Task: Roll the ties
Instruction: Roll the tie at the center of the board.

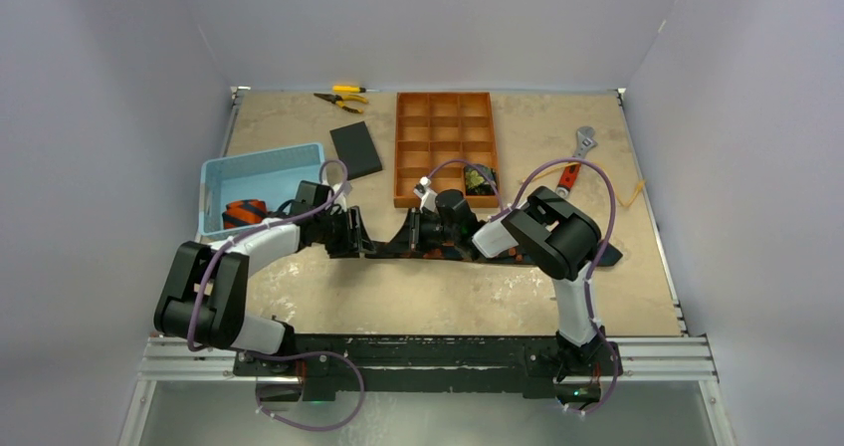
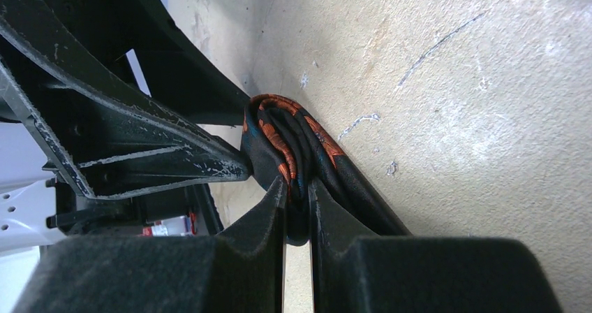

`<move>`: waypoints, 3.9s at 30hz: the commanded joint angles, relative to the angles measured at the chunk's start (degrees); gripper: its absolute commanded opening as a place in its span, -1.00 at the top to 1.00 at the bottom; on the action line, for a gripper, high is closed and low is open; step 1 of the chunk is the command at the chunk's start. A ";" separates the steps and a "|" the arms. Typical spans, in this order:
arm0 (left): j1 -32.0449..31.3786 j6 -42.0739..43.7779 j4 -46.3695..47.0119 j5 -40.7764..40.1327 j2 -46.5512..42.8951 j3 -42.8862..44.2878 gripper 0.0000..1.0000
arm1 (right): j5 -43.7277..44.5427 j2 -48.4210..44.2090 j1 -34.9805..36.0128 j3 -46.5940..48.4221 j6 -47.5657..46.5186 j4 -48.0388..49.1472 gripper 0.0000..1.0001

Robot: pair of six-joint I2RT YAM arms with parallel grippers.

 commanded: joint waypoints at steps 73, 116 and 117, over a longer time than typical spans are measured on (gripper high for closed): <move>-35.00 -17.29 -42.21 -70.79 20.21 35.58 1.00 | 30.90 -30.85 0.45 -17.88 -12.30 -17.08 0.26; -39.18 -18.07 -36.79 -66.67 26.38 41.12 1.00 | 44.87 -43.41 -7.57 -25.42 -4.92 -26.92 0.40; -39.22 -18.06 -36.71 -66.58 26.43 41.01 1.00 | 44.57 -43.54 -8.07 -25.96 -4.69 -26.62 0.40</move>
